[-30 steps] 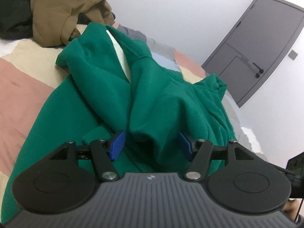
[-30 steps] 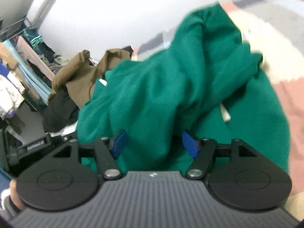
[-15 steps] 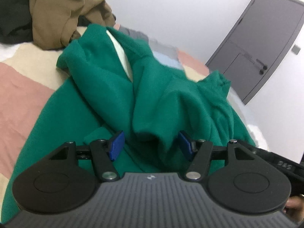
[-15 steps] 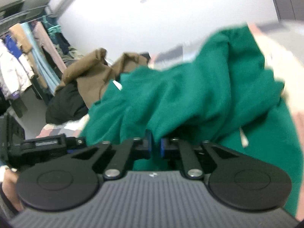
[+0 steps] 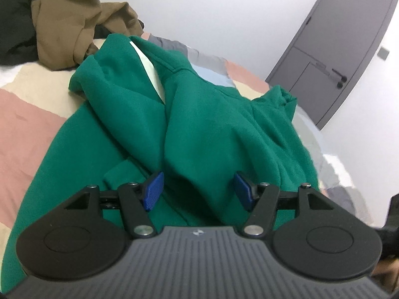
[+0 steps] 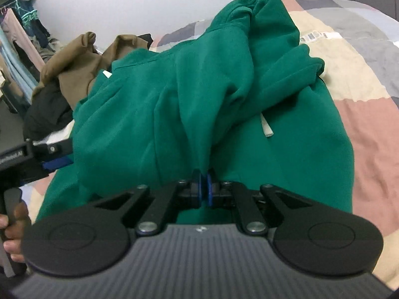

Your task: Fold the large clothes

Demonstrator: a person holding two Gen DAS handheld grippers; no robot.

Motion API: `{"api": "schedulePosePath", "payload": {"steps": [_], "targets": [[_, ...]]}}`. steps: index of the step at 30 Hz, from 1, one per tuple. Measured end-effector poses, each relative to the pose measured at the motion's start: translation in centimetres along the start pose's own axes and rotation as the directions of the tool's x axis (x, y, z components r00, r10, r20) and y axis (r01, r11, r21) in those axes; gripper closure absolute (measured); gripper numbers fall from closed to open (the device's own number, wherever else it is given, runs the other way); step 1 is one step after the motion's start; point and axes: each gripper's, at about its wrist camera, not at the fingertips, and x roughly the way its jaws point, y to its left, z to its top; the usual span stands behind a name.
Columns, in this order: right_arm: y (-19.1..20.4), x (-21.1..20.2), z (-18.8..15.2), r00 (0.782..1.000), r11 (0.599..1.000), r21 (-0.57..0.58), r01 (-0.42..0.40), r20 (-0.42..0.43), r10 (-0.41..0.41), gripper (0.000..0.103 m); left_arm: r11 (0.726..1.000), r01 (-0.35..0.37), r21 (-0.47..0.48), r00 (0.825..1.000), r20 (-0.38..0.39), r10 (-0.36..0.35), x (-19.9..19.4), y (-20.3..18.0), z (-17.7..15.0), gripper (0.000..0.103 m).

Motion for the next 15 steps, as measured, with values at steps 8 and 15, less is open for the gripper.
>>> {"api": "schedulePosePath", "payload": {"steps": [8,15], "targets": [[0.9,-3.9,0.4,0.989,0.999,-0.019,-0.043,0.14,0.045,0.066,0.998,0.026,0.063,0.996,0.084,-0.031,-2.1,-1.8,0.5,0.036],[3.1,-5.1,1.1,0.959,0.991,-0.109,-0.079,0.263,0.106,0.058,0.986,0.054,0.16,0.992,0.108,-0.072,-1.7,-4.4,0.6,0.037]]}}
